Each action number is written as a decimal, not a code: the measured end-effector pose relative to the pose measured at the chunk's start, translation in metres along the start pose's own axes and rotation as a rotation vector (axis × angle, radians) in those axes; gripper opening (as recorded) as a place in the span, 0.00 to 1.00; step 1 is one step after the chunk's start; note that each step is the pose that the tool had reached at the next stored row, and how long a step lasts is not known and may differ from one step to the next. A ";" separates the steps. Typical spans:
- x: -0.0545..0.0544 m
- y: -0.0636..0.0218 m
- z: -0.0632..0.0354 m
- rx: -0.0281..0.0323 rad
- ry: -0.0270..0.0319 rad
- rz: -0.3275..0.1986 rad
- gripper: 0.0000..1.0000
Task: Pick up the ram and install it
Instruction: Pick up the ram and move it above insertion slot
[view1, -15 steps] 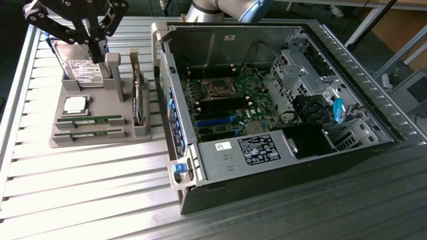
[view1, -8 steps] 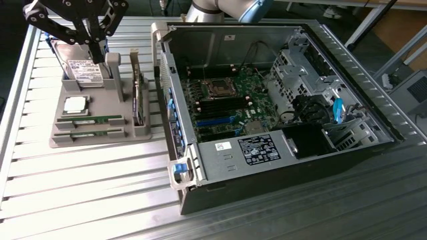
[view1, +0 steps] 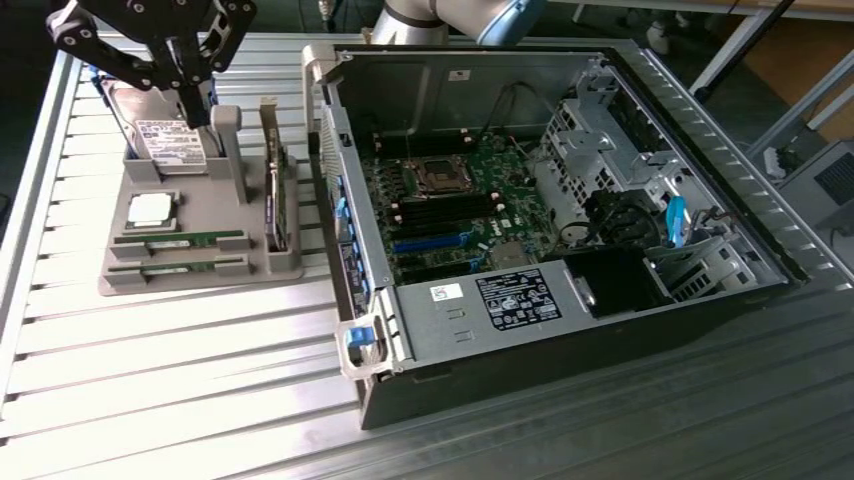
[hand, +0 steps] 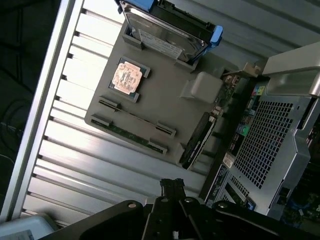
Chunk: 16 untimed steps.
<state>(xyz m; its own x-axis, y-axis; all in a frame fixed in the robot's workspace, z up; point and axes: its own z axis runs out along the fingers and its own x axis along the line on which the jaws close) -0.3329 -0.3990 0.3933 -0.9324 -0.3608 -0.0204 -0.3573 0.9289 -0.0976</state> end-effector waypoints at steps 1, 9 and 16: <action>0.000 0.0000 0.0000 0.0014 0.0000 -0.007 0.09; 0.000 0.0000 0.0000 0.0092 -0.0008 -0.049 0.09; 0.000 0.0000 -0.0001 0.0124 -0.0060 -0.117 0.09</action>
<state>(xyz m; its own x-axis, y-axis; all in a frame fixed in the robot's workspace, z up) -0.3329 -0.3989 0.3933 -0.8840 -0.4673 -0.0141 -0.4630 0.8792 -0.1120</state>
